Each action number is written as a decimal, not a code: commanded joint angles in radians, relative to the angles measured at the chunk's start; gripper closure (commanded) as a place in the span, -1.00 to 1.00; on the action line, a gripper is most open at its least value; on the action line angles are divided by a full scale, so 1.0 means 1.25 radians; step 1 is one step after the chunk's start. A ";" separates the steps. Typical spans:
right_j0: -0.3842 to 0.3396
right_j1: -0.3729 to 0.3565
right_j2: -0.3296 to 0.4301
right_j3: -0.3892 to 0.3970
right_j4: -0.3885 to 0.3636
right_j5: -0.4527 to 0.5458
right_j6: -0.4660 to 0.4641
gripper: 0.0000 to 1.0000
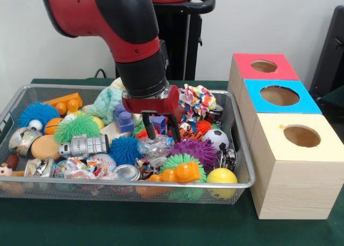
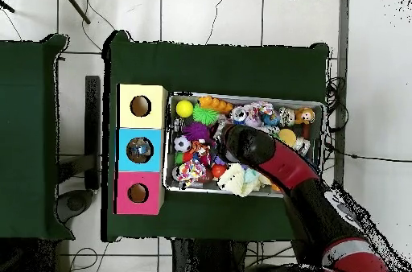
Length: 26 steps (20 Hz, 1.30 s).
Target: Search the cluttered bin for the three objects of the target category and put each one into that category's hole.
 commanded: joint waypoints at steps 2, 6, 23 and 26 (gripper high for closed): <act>0.064 0.008 -0.090 -0.043 -0.029 -0.018 0.135 -1.00; 0.130 -0.007 -0.166 -0.054 -0.030 -0.012 0.158 -1.00; 0.166 -0.020 -0.194 -0.114 0.056 -0.043 0.184 -1.00; 0.185 -0.004 -0.221 -0.132 0.053 -0.056 0.188 -1.00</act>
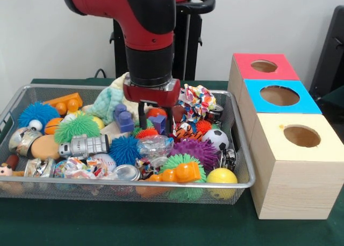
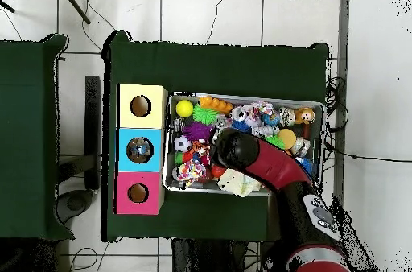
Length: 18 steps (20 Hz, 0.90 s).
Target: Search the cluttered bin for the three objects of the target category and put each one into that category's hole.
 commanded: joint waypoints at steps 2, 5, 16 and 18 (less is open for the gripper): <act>0.020 0.029 -0.036 -0.101 0.038 -0.058 0.190 -1.00; 0.029 0.039 -0.038 -0.104 0.045 -0.065 0.198 -1.00; 0.005 0.119 0.013 -0.120 0.060 -0.129 0.173 -1.00; -0.005 0.130 0.022 -0.119 0.056 -0.129 0.160 -1.00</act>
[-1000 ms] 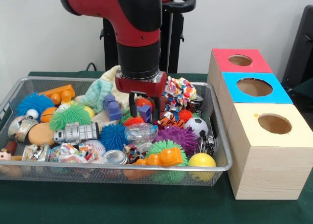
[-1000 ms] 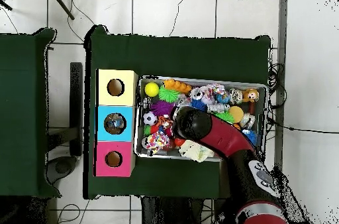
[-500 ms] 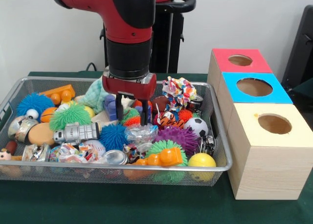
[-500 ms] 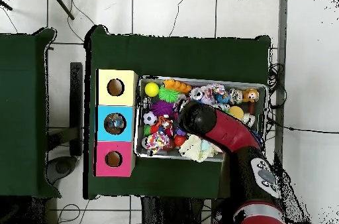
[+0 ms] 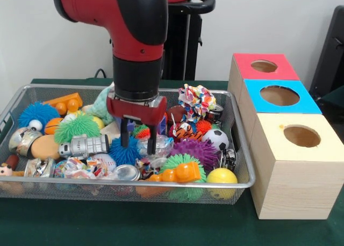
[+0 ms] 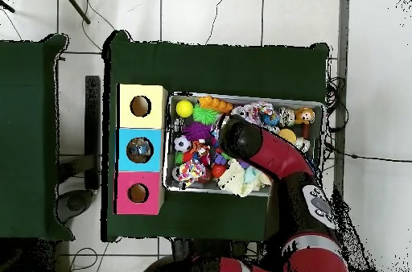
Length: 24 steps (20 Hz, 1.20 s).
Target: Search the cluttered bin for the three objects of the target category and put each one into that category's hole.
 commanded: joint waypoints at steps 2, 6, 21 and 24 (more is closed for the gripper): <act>-0.039 0.082 0.075 -0.031 0.030 -0.044 0.150 -1.00; -0.048 0.068 0.087 -0.008 0.037 0.002 0.145 -1.00; -0.028 0.015 0.070 -0.008 0.061 0.094 0.147 -1.00; -0.027 0.013 0.071 -0.010 0.062 0.090 0.150 -1.00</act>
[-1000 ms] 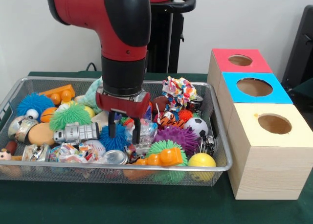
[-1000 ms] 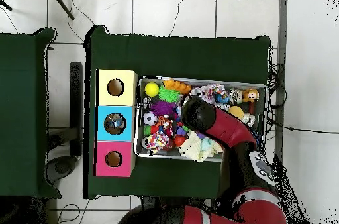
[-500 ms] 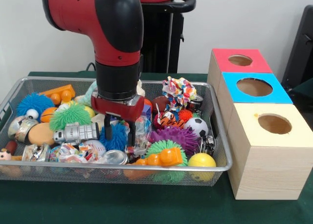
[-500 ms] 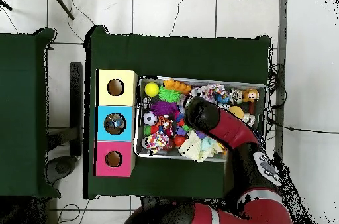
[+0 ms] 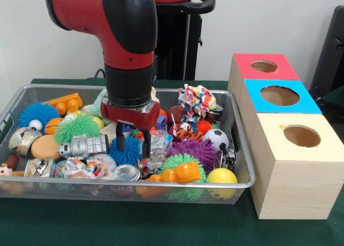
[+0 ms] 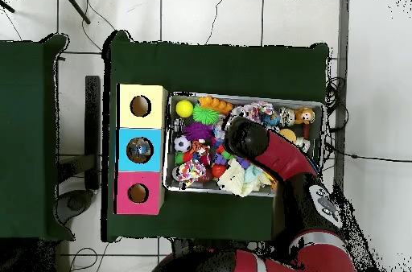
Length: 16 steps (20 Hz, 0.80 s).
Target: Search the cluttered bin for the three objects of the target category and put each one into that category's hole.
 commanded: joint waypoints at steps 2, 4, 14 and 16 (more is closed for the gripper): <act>-0.004 0.005 0.064 -0.009 0.037 0.060 0.148 -1.00; -0.007 0.009 0.068 -0.014 0.036 0.056 0.144 -1.00; 0.007 -0.003 0.060 -0.008 0.015 0.020 0.135 -1.00; 0.018 0.002 0.048 -0.022 0.019 0.029 0.141 -1.00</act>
